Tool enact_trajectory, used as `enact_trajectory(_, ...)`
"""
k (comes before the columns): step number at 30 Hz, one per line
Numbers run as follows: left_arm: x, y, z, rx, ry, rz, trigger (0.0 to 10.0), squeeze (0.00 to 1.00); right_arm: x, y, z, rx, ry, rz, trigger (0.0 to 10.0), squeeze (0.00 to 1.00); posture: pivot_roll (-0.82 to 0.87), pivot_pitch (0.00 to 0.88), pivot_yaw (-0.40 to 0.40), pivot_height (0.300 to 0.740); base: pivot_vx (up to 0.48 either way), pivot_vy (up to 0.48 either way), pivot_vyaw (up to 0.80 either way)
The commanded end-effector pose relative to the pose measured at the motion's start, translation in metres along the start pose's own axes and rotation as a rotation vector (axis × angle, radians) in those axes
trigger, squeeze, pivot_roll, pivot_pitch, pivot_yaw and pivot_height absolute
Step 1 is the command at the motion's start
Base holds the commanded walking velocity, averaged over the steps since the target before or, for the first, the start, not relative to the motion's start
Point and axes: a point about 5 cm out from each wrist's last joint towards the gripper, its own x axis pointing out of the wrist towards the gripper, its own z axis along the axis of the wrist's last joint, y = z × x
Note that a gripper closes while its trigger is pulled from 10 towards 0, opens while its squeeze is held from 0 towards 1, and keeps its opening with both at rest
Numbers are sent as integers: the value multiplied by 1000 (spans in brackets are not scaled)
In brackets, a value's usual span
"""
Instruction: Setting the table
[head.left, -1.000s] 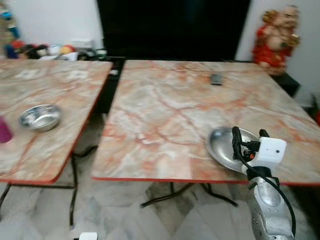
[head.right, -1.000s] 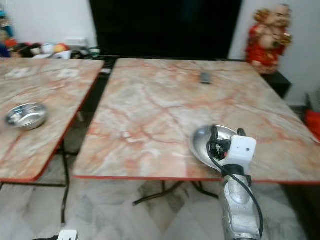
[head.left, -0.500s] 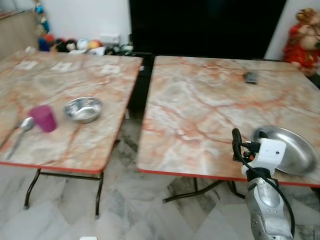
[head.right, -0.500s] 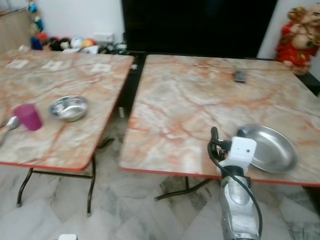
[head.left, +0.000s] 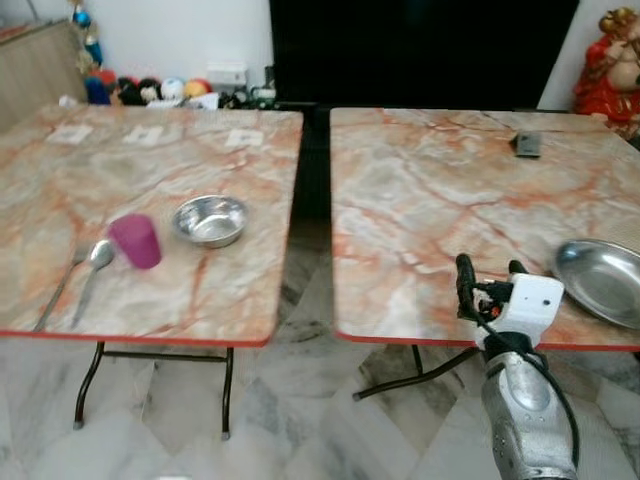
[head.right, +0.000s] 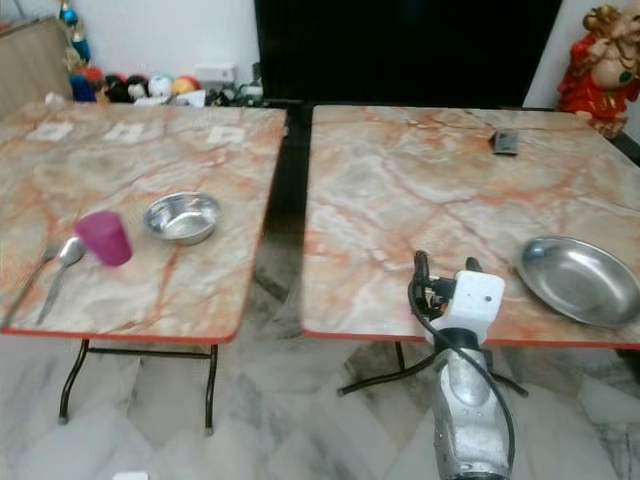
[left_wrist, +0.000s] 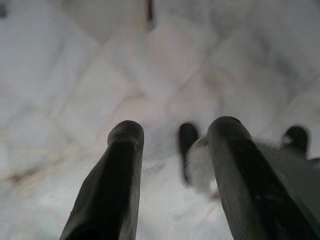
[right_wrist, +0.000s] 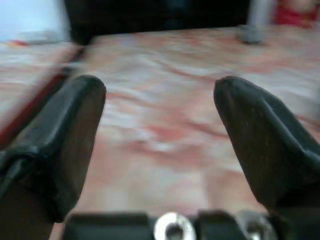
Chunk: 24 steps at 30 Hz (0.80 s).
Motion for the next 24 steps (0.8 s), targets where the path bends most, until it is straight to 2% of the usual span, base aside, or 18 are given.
enact_trajectory(1, -1, -2, -4, -13, 18, 0, 10000, 0, 0, -10, 1, -16, 0, -25, 10000, 0, -23, 81, -6, 740, 0, 375, 0)
enact_trajectory(24, -1, -6, -6, -12, 13, -9, 10000, 0, 2, -2, 0, -2, 7, -4, 10000, 0, -20, 73, -17, 740, 0, 370, 0)
